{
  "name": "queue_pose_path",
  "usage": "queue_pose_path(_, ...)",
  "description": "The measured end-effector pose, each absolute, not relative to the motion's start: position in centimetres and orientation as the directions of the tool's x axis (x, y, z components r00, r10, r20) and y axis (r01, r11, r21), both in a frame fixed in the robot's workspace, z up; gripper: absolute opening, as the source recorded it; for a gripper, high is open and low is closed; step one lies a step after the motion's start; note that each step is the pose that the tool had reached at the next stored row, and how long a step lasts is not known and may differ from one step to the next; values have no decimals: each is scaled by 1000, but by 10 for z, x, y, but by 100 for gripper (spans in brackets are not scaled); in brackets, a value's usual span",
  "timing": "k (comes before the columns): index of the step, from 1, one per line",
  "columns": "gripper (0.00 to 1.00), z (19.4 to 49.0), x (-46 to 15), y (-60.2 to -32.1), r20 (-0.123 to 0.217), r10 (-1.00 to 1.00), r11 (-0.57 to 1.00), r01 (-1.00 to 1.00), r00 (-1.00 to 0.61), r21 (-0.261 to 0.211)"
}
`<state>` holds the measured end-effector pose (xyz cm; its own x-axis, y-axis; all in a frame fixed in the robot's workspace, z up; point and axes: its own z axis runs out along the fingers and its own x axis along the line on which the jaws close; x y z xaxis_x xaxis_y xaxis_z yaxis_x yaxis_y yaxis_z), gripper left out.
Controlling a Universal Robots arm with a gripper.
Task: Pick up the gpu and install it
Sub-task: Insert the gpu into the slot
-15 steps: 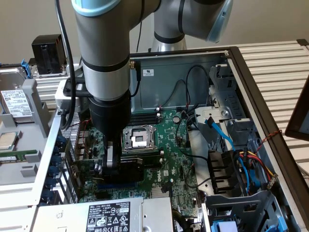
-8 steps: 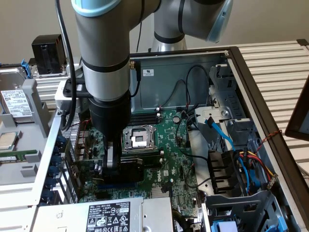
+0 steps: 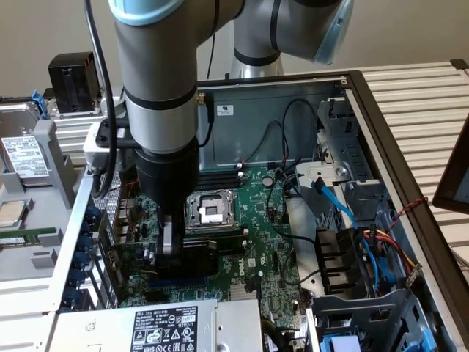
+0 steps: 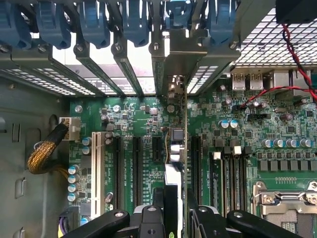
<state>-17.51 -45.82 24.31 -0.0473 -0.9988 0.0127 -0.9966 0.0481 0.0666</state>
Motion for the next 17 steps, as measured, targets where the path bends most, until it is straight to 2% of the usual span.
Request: queue_pose_path(17,27,242,-174,-458,13,-999,45,-997,-44,66)
